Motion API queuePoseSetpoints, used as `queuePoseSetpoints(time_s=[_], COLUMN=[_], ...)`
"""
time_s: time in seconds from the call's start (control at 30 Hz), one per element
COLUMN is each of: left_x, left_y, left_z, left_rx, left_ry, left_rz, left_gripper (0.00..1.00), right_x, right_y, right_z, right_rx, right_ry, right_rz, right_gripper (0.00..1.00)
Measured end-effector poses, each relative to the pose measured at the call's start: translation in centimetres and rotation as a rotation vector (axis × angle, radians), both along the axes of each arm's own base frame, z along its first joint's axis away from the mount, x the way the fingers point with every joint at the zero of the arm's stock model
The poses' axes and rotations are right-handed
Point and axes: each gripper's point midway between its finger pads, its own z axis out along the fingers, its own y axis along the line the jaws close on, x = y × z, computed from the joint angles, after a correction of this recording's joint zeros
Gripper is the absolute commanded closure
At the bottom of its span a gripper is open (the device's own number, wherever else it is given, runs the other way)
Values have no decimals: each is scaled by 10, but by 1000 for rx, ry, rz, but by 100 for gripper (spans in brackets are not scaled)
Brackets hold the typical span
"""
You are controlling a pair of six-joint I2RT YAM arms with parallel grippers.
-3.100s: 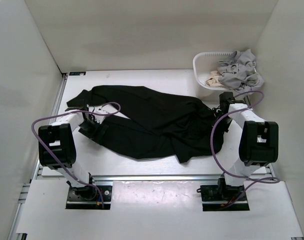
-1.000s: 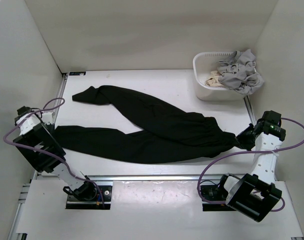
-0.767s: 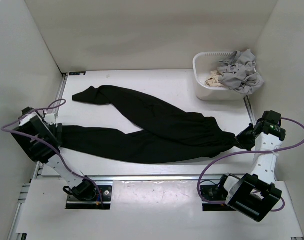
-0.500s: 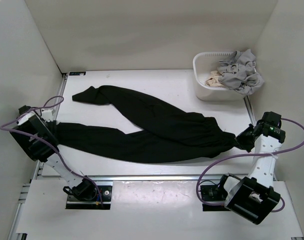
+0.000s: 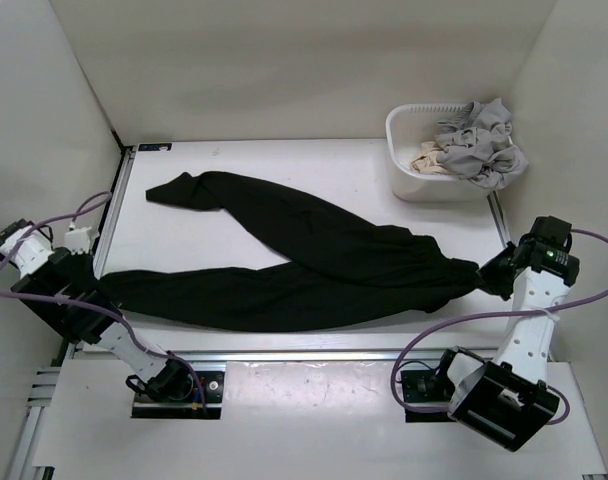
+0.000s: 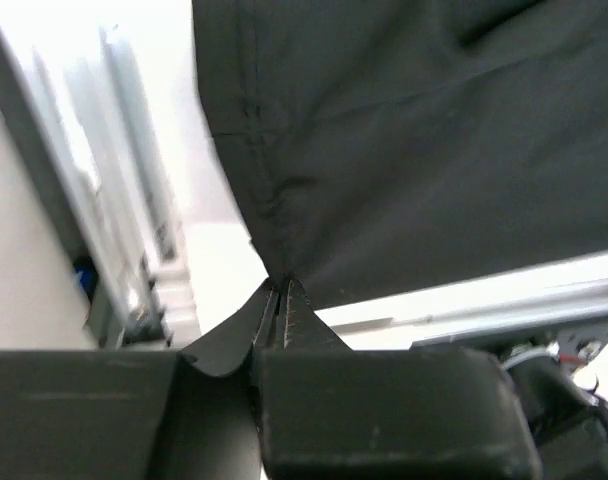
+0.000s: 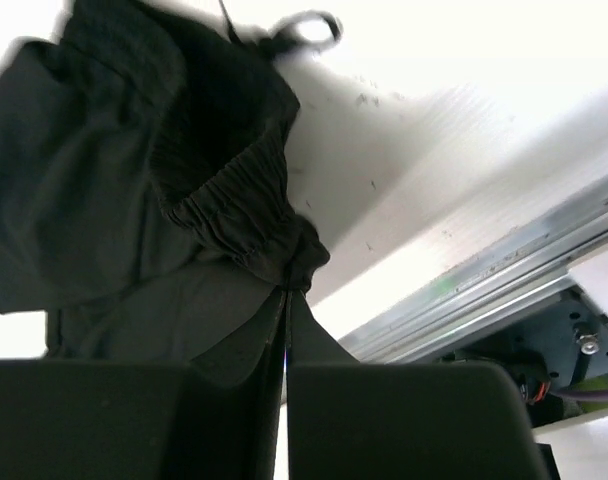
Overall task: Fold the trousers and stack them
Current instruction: Flatten the trousers out
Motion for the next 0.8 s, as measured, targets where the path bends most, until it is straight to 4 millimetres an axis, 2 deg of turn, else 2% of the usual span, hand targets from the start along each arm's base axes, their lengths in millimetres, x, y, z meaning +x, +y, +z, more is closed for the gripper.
queuePoseSetpoints(time_s=[0.07, 0.13, 0.3, 0.4, 0.47, 0.53, 0.7, 0.73, 0.8], left_x=[-4, 1, 46, 67, 77, 77, 68, 68, 74], left_y=[3, 5, 13, 9, 6, 4, 8, 10, 13], left_z=[13, 25, 38, 39, 36, 33, 22, 21, 21], left_rx=[20, 25, 64, 87, 96, 96, 105, 106, 116], left_ry=[11, 25, 17, 18, 25, 42, 107, 113, 117], left_rz=[-7, -19, -67, -102, -119, -122, -117, -116, -117], left_gripper=[86, 86, 86, 86, 86, 86, 86, 86, 86], right_x=[5, 10, 58, 82, 79, 68, 15, 8, 5], right_y=[-4, -9, -17, -17, -15, -10, 17, 20, 22], right_z=[12, 27, 98, 120, 116, 99, 10, -1, -10], right_rx=[-22, -36, -38, -19, -17, -15, 92, 113, 128], right_ry=[-28, -54, -235, -330, -328, -313, -112, -74, -41], right_rz=[-13, -22, 11, 51, 51, 47, 27, 23, 20], right_gripper=[100, 100, 100, 100, 100, 100, 100, 100, 100])
